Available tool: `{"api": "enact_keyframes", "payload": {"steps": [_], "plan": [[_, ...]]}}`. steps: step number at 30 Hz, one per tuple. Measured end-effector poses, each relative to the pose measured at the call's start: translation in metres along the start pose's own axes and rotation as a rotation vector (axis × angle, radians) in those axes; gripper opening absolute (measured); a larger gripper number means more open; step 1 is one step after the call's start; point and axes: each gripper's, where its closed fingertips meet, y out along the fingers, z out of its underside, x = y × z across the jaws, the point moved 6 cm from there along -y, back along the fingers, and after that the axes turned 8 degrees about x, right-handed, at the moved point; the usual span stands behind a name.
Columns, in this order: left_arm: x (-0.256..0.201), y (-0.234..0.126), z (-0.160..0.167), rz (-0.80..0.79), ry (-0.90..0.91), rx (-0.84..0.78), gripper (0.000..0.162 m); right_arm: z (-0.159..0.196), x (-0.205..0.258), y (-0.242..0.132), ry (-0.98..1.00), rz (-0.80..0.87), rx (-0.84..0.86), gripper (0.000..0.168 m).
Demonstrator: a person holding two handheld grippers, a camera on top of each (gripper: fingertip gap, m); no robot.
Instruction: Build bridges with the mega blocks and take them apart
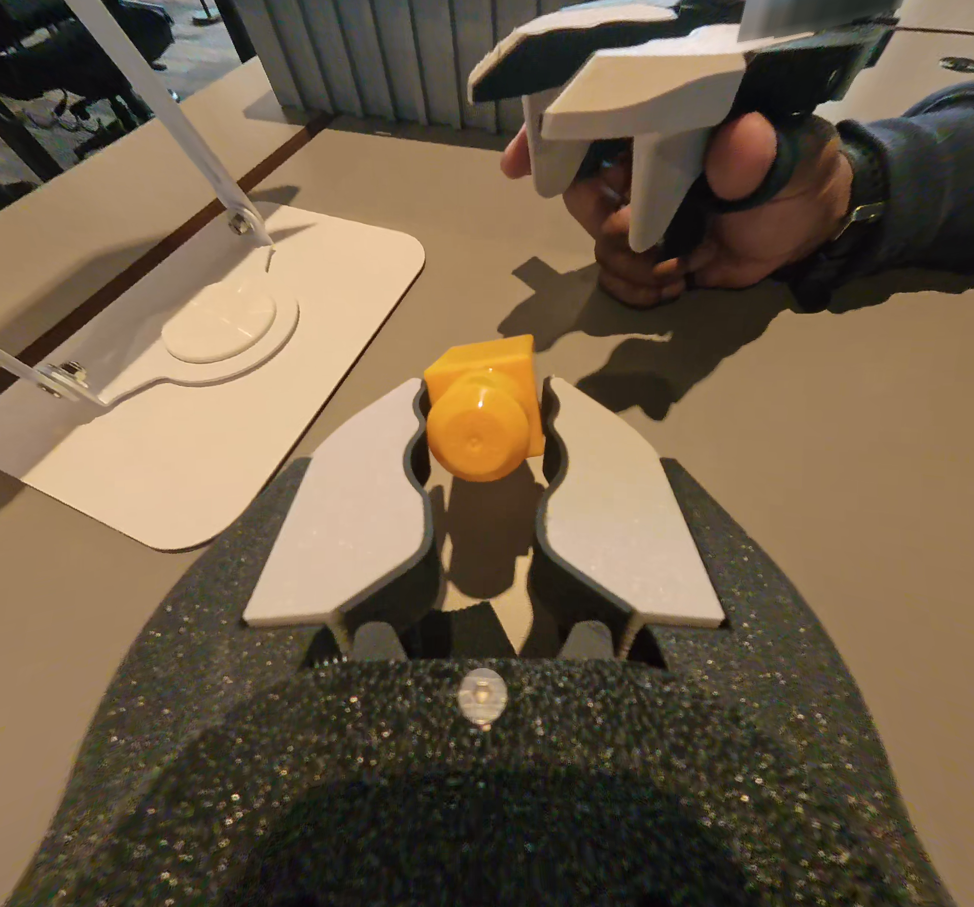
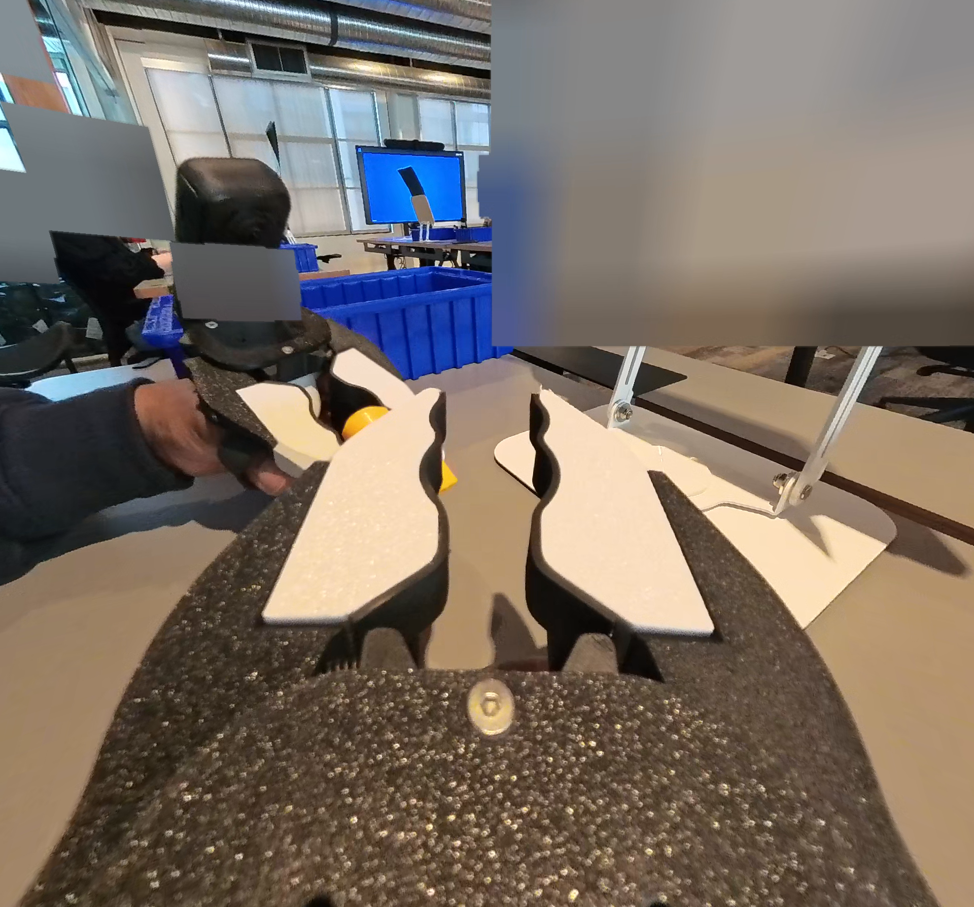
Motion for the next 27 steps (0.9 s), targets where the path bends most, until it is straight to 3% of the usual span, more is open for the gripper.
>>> {"api": "enact_keyframes", "payload": {"steps": [14,27], "plan": [[-0.013,0.006,-0.002,0.094,0.003,0.019,0.039,-0.001,-0.003,0.0,0.017,0.005,-0.009,0.03],[-0.026,-0.003,-0.004,0.136,0.051,0.146,0.04,0.001,-0.001,0.002,0.01,-0.007,0.009,0.031]]}}
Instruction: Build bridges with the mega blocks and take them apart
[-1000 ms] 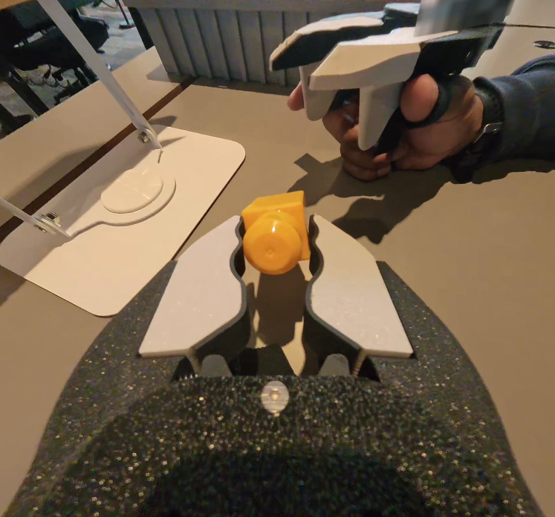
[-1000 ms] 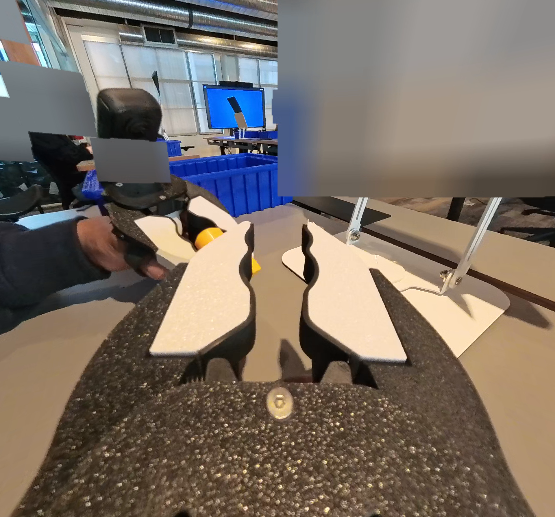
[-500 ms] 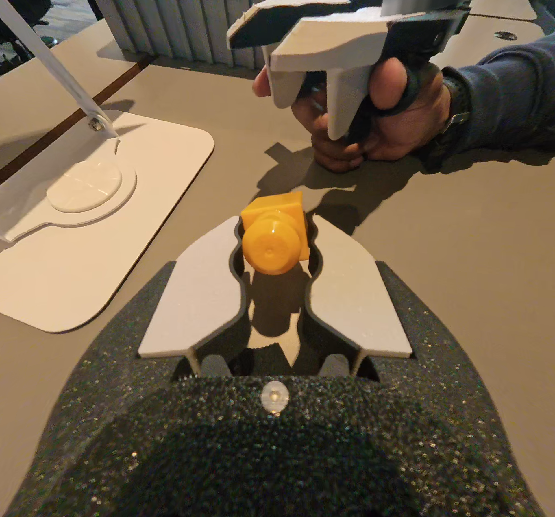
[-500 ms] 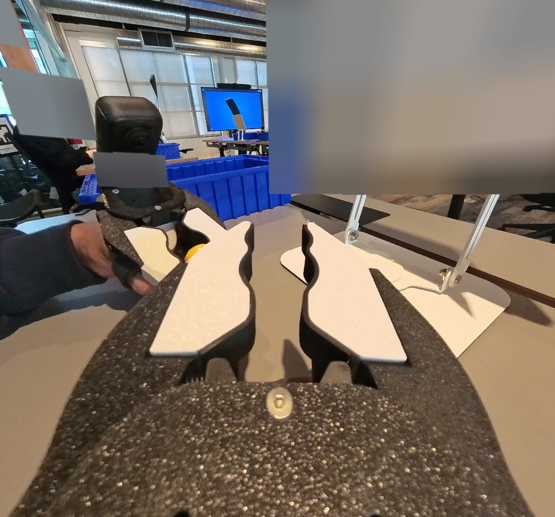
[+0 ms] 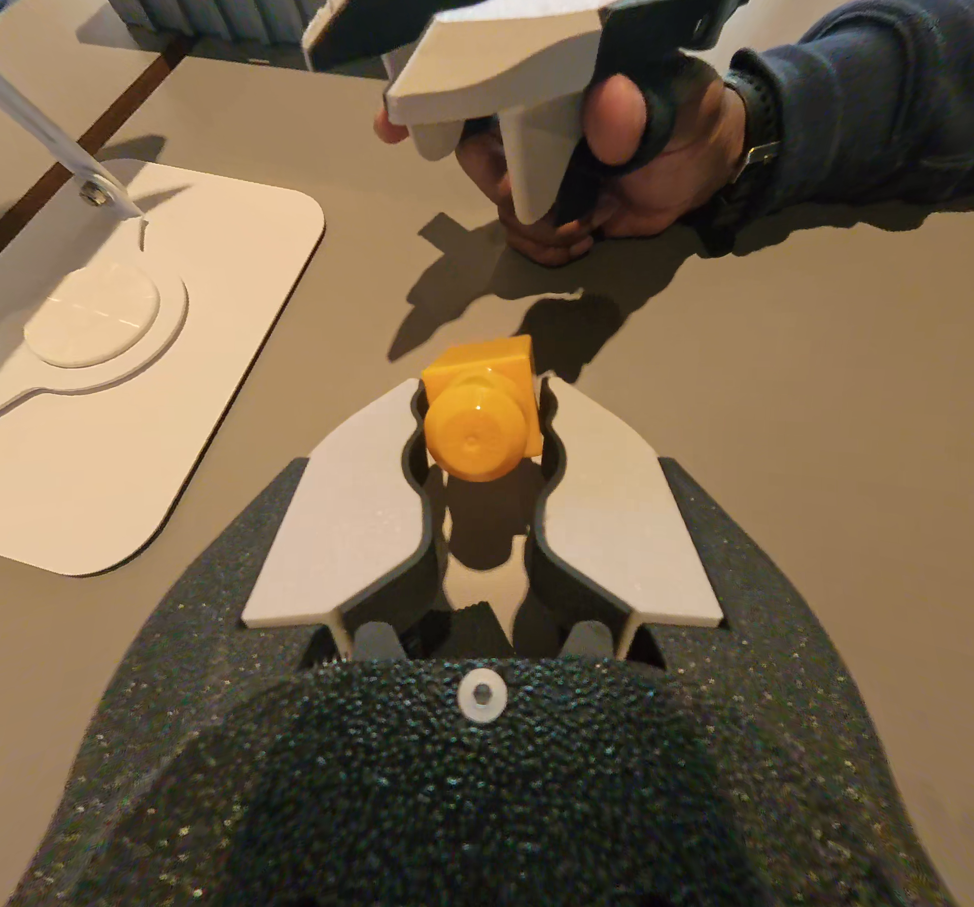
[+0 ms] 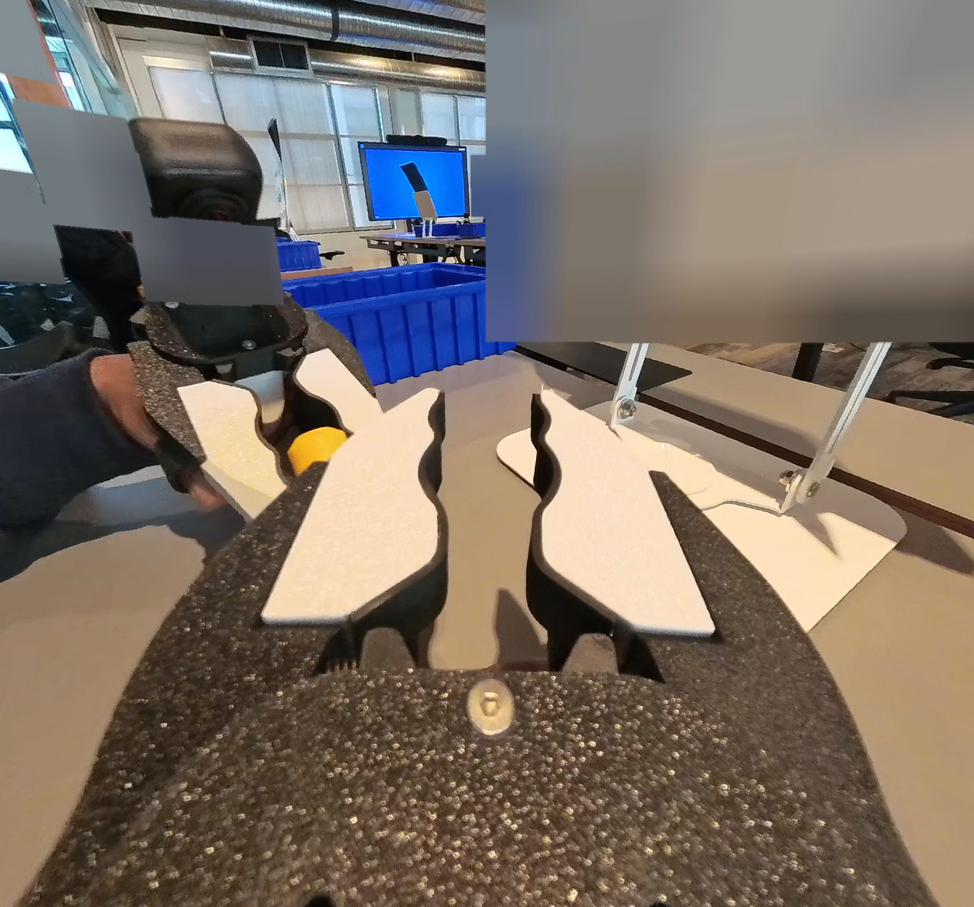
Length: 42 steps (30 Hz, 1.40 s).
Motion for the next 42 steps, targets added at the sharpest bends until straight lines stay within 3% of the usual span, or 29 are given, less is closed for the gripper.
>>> {"api": "enact_keyframes", "payload": {"steps": [42], "plan": [[0.0028,0.0094,0.0053,0.017,-0.048,0.025,0.04,0.0008,0.0016,0.0017,-0.004,-0.011,0.013,0.031]]}}
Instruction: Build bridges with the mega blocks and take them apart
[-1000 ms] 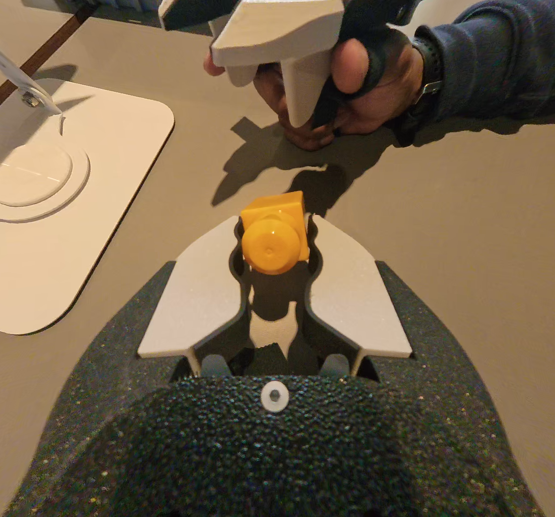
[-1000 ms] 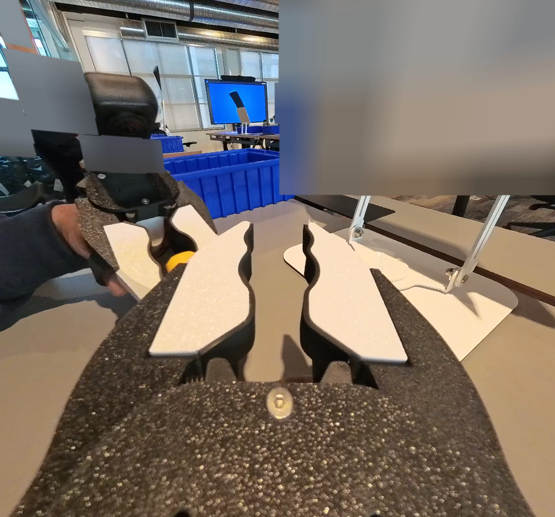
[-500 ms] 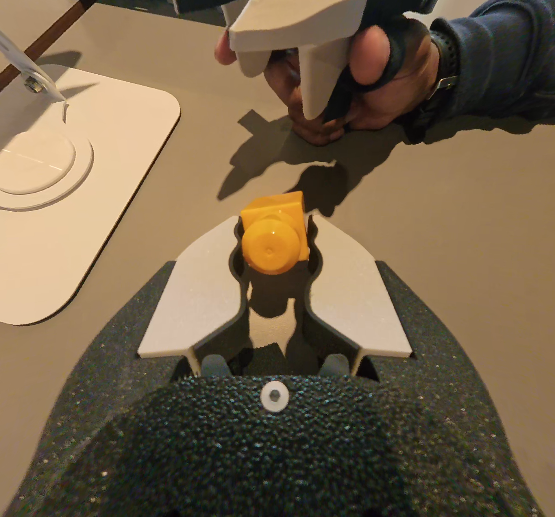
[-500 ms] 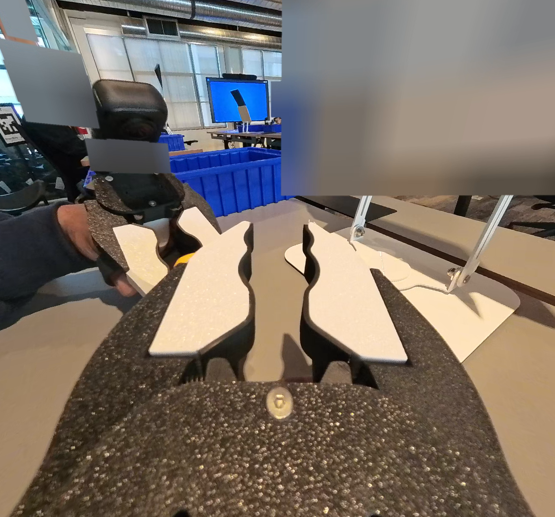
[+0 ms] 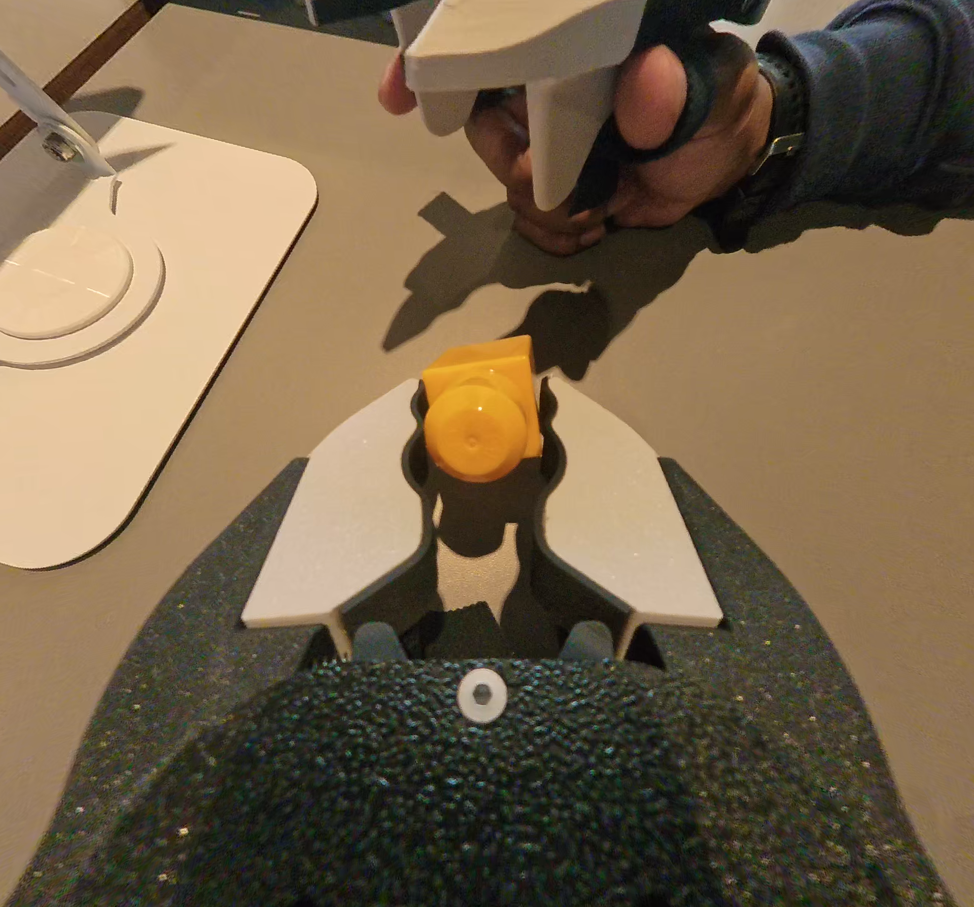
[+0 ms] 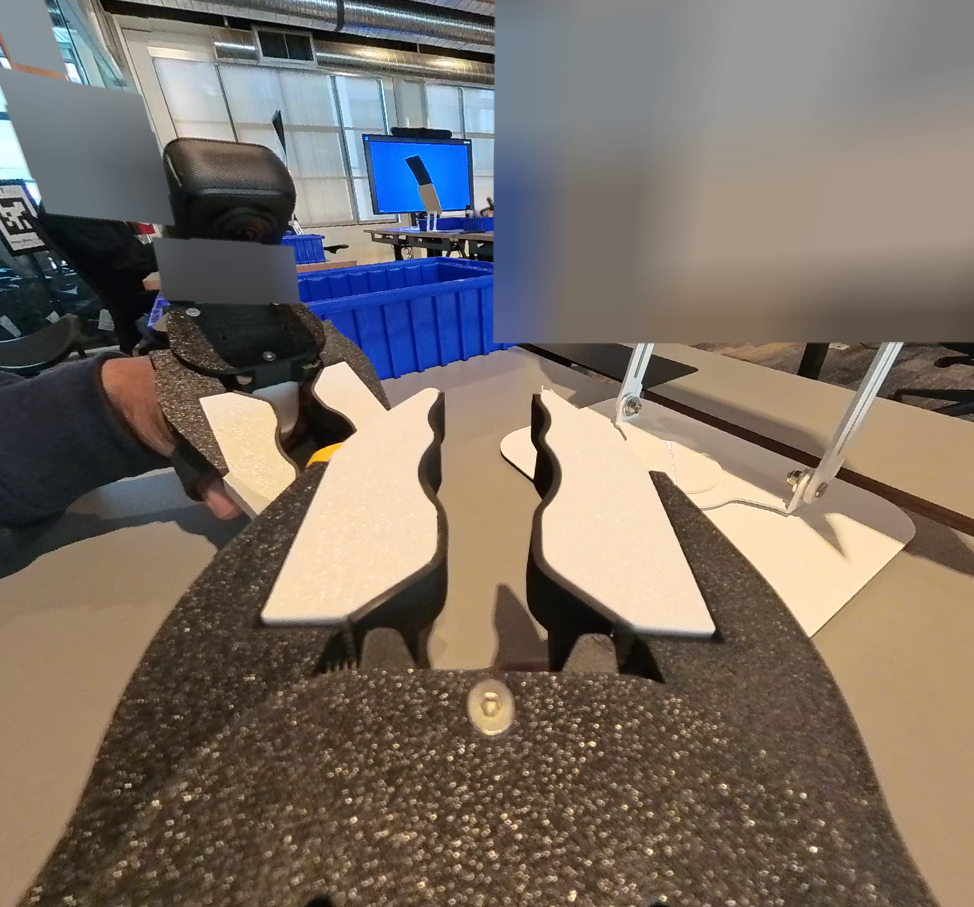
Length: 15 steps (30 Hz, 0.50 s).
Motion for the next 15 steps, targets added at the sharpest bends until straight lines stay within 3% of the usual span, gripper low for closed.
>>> {"api": "enact_keyframes", "payload": {"steps": [15], "plan": [[0.0008,-0.0001,0.0012,-0.005,-0.006,0.01,0.04,0.0001,0.0001,0.0001,0.0,-0.002,0.001,0.031]]}}
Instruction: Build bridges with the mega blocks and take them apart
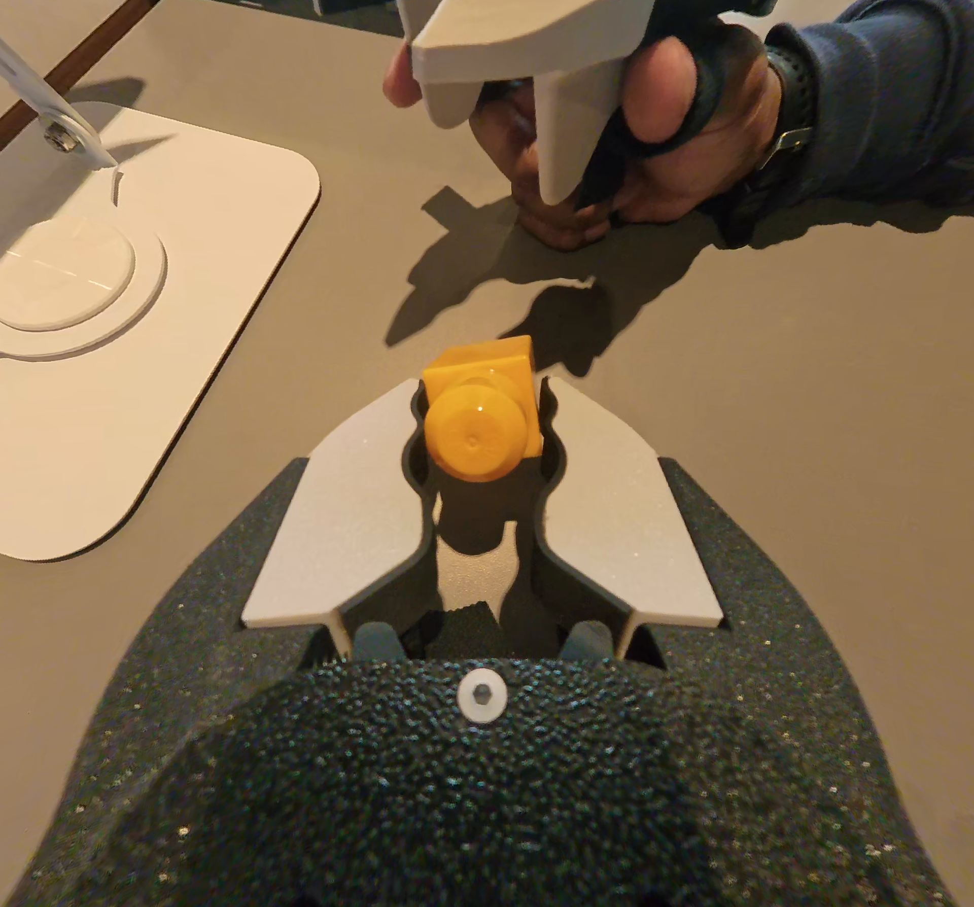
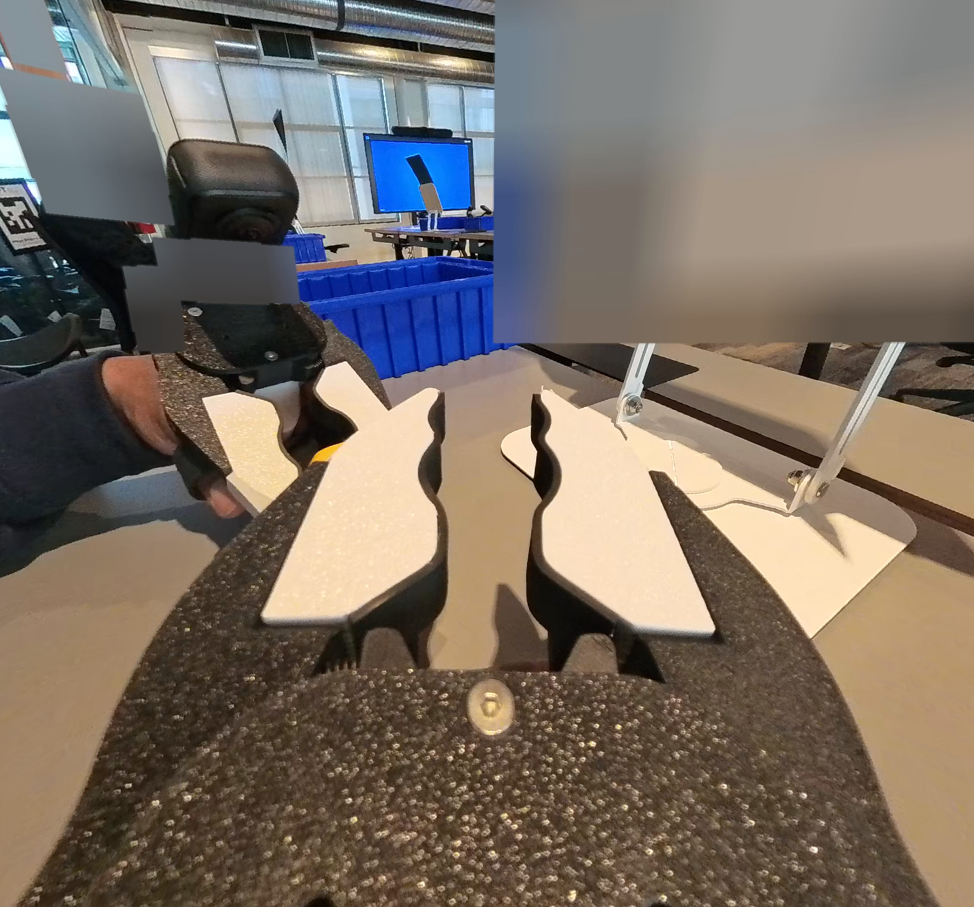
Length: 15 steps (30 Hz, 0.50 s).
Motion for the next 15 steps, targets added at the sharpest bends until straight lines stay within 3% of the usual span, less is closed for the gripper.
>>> {"api": "enact_keyframes", "payload": {"steps": [15], "plan": [[-0.0052,0.0014,0.0029,0.037,0.011,0.041,0.039,0.0,0.0,-0.0001,0.0,-0.002,0.002,0.031]]}}
